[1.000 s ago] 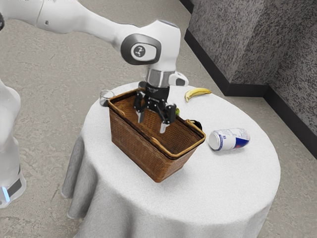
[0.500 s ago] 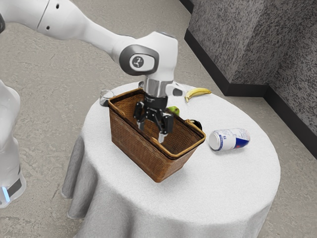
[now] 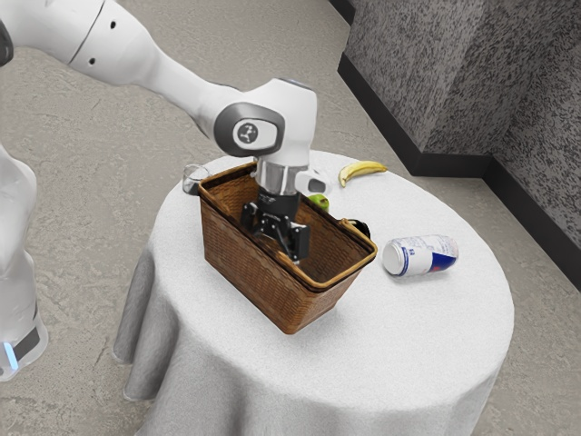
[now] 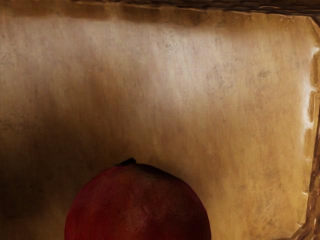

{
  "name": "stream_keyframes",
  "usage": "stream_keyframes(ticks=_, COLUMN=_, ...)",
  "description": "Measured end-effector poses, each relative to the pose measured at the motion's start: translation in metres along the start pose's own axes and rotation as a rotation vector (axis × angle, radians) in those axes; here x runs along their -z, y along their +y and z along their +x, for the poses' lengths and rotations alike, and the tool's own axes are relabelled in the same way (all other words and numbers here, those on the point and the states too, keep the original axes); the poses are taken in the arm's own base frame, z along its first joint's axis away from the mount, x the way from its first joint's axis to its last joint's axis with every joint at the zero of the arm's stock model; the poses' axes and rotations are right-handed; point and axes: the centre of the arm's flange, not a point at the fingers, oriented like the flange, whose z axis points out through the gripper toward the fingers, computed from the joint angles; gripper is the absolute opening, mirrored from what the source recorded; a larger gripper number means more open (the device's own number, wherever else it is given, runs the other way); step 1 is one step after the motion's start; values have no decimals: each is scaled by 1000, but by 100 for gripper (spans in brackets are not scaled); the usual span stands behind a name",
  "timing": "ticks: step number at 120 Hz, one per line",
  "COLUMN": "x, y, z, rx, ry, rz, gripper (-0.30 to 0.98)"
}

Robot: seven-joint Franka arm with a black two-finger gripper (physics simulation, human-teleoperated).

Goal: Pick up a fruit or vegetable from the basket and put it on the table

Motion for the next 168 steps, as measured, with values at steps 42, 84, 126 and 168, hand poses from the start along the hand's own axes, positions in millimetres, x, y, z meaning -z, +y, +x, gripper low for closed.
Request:
stream_keyframes(ticks=42, x=-1, y=1, z=6, rx=1, ry=27, rz=-25, gripper=69)
stream_keyframes(ticks=84, x=-9, y=-1, z=8, rx=5, ry=22, rz=-22, gripper=69)
stream_keyframes(ticks=126, x=-22, y=-5, z=9, rx=20, ry=4, rz=-13, gripper=69)
stream_keyframes(ticks=168, x=-37, y=-7, z=15, rx=46, ry=-15, rz=-18, gripper=58)
